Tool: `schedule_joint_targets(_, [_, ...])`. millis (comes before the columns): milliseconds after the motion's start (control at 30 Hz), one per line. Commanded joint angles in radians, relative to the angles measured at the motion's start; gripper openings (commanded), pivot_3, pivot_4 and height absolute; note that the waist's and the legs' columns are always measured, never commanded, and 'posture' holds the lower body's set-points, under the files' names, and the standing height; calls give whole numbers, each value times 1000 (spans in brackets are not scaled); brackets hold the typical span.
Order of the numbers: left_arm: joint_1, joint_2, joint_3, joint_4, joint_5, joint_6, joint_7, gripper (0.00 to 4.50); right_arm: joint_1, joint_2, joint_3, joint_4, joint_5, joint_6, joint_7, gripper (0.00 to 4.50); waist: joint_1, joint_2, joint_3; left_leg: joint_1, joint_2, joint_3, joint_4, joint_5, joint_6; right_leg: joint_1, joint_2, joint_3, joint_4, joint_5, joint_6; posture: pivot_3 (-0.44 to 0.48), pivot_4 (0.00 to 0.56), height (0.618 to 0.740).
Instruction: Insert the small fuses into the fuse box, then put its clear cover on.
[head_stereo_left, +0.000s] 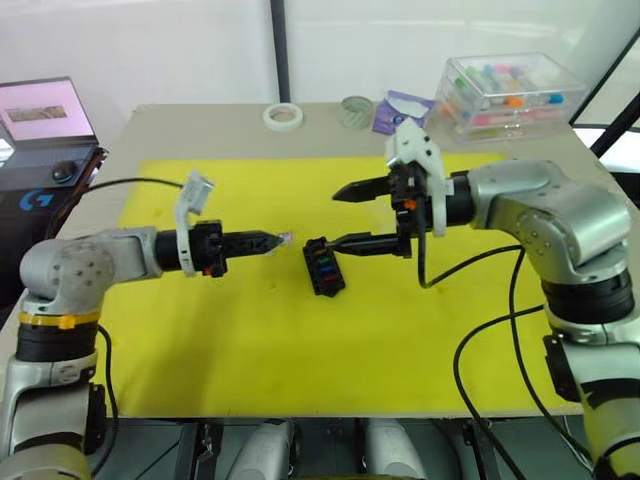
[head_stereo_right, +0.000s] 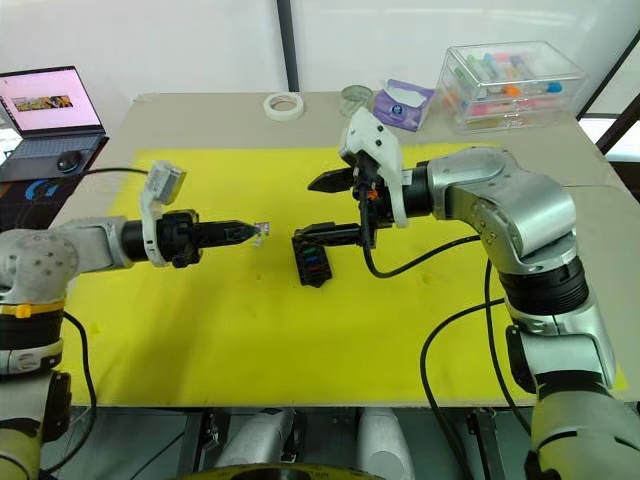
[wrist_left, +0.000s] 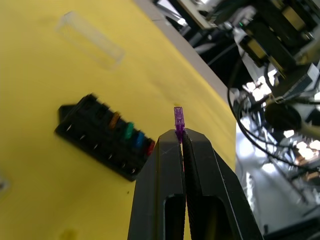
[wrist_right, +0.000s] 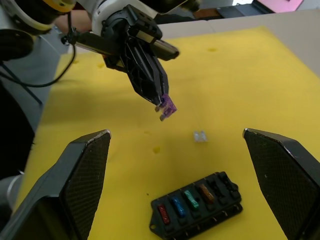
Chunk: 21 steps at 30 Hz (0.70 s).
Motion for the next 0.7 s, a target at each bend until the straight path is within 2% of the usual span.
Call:
schedule_joint_targets(33, [22, 42, -70, -62, 191, -290, -151, 13, -19, -4, 2, -30, 9, 8, -5, 4500, 0, 0, 0, 0, 0, 0, 0, 0, 0, 0, 0, 0, 0, 0, 0, 0, 150, 740])
schedule_joint_targets(133, [47, 34, -100, -50, 306, -486, -210, 13, -15, -10, 22, -37, -15, -22, -1, 4500, 1, 1, 0, 0, 0, 0, -1, 0, 0, 0, 0, 0, 0, 0, 0, 0, 150, 740])
schedule_joint_targets(367, [51, -45, -114, -62, 425, -641, -149, 13, -5, -13, 87, -61, -110, -116, -25, 4500, 20, 0, 0, -1, 0, 0, 1, 0, 1, -1, 0, -1, 0, 0, 0, 0, 150, 740])
schedule_joint_targets(467, [62, -61, -114, -77, 443, -656, -135, 0, 17, -7, 103, -100, -128, -131, -42, 3890, 22, 0, 0, -2, 0, 0, 2, 0, 1, -1, 0, -1, 0, 0, 0, 0, 150, 740])
schedule_joint_targets(600, [67, -72, -109, -78, 456, -658, -124, 0, 29, -9, 122, -127, -156, -151, -53, 2530, 23, 0, 1, -2, 0, 0, 2, 0, 1, -1, 0, -1, 0, 0, 0, 0, 150, 740])
schedule_joint_targets(700, [60, -79, -113, -79, 466, -664, -125, 0, 36, -14, 150, -126, -205, -189, -61, 2530, 23, 0, 1, -2, 0, 0, 2, 0, 1, -1, 0, -1, 0, 0, 0, 0, 150, 740])
